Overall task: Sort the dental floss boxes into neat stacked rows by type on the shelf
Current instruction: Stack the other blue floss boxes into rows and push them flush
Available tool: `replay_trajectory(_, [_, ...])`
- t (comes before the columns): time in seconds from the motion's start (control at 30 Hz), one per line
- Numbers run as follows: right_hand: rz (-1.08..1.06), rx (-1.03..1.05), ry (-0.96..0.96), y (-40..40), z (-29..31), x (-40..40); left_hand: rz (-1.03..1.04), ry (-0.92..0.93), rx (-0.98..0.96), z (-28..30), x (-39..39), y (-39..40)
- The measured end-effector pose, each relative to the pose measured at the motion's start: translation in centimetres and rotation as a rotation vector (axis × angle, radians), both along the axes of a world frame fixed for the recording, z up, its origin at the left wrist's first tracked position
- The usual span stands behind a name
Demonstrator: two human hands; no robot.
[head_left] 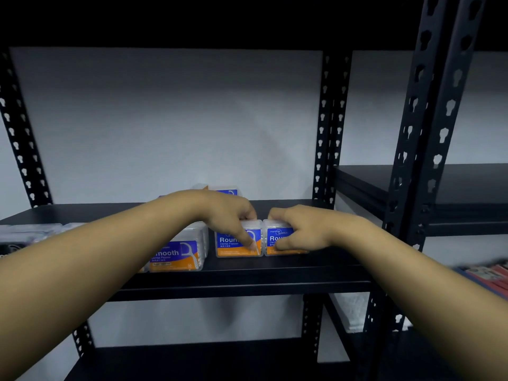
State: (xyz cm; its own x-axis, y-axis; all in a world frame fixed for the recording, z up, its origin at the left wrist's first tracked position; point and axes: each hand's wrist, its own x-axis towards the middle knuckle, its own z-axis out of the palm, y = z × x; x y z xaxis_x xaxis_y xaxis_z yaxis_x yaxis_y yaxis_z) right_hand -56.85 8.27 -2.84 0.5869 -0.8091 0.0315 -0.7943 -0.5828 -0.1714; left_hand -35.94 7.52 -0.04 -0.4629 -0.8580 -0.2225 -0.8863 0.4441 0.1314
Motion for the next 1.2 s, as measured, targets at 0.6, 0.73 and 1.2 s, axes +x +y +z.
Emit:
replay_trajectory(0.6, [-0.02, 0.001, 0.044, 0.4, 0.2, -0.2, 0.005, 0.019, 0.046, -0.1, -0.6, 0.0])
replay_trajectory(0.73, [-0.042, 0.049, 0.017, 0.1, 1.5, -0.3, 0.035, 0.141, 0.091, 0.7, 0.3, -0.6])
replay_trajectory(1.2, [-0.082, 0.178, 0.066, -2.2, 4.5, 1.6, 0.139, 0.295, 0.176, 1.7, 3.0, -1.0])
